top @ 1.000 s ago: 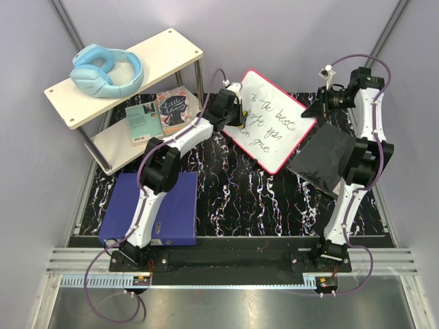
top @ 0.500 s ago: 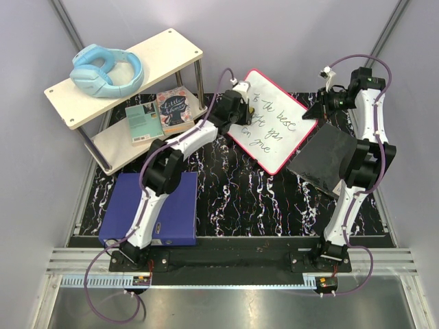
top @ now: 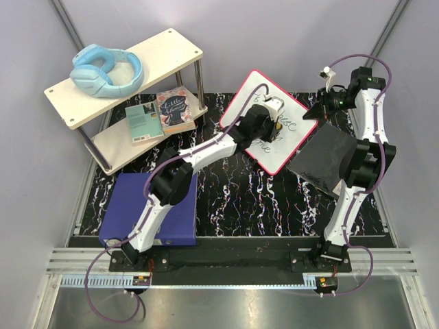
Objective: Erase the whiteboard
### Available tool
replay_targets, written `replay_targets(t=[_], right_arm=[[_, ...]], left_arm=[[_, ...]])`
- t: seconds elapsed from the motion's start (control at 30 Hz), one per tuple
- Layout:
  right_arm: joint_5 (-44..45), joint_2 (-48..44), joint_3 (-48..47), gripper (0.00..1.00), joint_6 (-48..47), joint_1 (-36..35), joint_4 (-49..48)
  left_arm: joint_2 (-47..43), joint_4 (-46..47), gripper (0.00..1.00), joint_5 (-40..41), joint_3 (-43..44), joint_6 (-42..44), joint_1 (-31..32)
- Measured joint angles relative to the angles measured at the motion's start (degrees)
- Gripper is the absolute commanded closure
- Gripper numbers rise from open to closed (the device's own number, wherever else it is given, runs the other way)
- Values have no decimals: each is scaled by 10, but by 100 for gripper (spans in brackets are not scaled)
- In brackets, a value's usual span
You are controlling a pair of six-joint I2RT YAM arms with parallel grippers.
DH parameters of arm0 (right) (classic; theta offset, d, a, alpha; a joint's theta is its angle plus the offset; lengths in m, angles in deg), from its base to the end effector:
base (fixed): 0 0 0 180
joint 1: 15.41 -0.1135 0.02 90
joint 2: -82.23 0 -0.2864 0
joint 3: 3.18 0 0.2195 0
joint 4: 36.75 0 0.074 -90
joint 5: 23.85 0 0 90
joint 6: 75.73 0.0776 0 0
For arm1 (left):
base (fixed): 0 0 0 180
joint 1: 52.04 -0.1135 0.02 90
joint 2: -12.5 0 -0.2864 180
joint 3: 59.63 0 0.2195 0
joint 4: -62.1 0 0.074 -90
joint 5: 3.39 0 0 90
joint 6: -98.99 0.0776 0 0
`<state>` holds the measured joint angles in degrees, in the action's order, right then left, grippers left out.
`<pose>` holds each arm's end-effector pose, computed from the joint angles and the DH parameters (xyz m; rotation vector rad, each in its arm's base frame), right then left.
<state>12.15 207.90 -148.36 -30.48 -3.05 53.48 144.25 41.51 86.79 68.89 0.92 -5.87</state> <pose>0.4368 -0.0314 0.3066 -0.8257 2.1353 0.8356 0.3939 -0.4100 0.2536 0.6633 1.9272 -0.6026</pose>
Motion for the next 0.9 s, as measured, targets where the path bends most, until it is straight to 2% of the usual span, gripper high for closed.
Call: replay_targets(t=[0.13, 0.37, 0.47, 0.67, 0.9], right_arm=[[-2, 0, -1, 100, 0, -4, -7], [-16, 0, -2, 100, -6, -7, -7], [-19, 0, -2, 100, -9, -8, -7], [-4, 0, 1, 100, -9, -6, -6], [-2, 0, 7, 100, -9, -3, -7]], left_arm=[[3, -6, 100, -14, 9, -57, -29], [13, 15, 100, -10, 0, -189, -149], [24, 17, 100, -9, -1, -219, -182], [29, 40, 100, 9, -21, -203, -153], [-21, 122, 100, 10, -128, -149, -94]])
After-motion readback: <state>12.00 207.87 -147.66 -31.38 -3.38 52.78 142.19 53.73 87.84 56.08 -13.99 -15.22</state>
